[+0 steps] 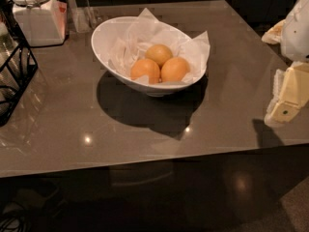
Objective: Pick orange from white bowl
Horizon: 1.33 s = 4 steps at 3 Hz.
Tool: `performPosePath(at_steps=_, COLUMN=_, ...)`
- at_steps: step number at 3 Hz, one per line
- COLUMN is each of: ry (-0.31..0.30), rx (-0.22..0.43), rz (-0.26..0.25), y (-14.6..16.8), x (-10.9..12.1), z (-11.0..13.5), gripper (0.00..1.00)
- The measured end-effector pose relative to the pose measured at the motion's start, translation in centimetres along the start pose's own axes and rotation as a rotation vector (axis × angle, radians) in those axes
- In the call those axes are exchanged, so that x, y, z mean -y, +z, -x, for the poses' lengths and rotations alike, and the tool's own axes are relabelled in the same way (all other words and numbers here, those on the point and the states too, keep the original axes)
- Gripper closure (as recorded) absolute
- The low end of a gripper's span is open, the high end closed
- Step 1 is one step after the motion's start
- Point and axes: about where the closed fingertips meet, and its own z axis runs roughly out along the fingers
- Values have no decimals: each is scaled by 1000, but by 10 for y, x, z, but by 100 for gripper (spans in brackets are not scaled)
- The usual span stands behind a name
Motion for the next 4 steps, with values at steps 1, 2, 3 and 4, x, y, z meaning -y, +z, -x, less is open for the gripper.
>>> performPosePath(at_steps=1, ry=-1, rx=3, rz=-3, y=0, x=1, z=1, gripper=0)
performPosePath(at_steps=2, ry=4, rx=94, rz=-8, y=1, x=27, z=22, gripper=0)
performPosePath(at_steps=3, ry=-9, rx=167, rz=-2, y=6, x=67, z=58, gripper=0)
performPosePath(at_steps=4, ry=-86, rx=170, rz=32, y=17, x=91, z=92, gripper=0)
